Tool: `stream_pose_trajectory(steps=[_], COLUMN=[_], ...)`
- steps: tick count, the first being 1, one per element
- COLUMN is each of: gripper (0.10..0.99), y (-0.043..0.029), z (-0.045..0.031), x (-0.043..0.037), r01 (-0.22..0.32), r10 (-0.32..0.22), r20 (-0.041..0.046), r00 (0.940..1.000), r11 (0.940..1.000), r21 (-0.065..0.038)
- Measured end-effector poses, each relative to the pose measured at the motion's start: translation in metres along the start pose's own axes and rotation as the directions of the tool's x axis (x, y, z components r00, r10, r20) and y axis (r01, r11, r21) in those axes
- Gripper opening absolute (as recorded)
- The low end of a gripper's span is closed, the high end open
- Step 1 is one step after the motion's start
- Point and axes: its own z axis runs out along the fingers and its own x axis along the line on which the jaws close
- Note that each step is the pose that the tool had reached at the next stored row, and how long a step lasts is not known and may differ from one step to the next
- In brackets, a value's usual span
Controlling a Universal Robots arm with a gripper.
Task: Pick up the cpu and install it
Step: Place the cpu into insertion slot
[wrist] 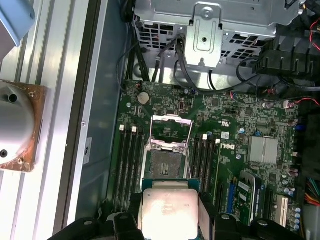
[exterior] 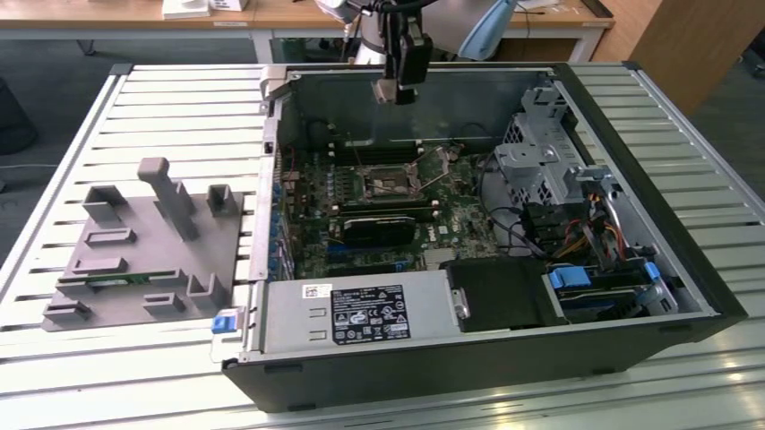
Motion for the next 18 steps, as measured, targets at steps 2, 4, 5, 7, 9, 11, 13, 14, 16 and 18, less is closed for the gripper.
stream_pose_trajectory(steps=[2, 4, 5, 7, 9, 11, 13, 14, 16, 18], gripper=[0.533, 0.533, 0.533, 0.533, 0.533, 0.533, 0.533, 0.533, 0.533, 0.533], y=[0.0000, -0.0001, -0.0002, -0.0002, -0.0003, -0.0003, -0.0003, -0.0003, -0.0003, -0.0004], z=[0.0003, 0.0008, 0.0022, 0.0035, 0.0038, 0.0040, 0.0042, 0.0043, 0.0045, 0.0057], x=[0.0000, 0.0000, -0.0001, -0.0001, -0.0001, -0.0001, -0.0001, -0.0001, -0.0001, -0.0001], r01=[0.000, 0.000, 0.000, 0.000, 0.000, 0.000, 0.000, 0.000, 0.000, 0.000], r10=[0.000, 0.000, 0.000, 0.000, 0.000, 0.000, 0.000, 0.000, 0.000, 0.000], r20=[0.0000, 0.0000, 0.0000, 0.0000, 0.0000, 0.0000, 0.0000, 0.0000, 0.0000, -0.0001], r00=[1.0000, 1.0000, 1.0000, 1.0000, 1.0000, 1.0000, 1.0000, 1.0000, 1.0000, 1.0000], r11=[1.0000, 1.0000, 1.0000, 1.0000, 1.0000, 1.0000, 1.0000, 1.0000, 1.0000, 1.0000], r21=[0.000, 0.000, 0.000, 0.000, 0.000, 0.000, 0.000, 0.000, 0.000, 0.000])
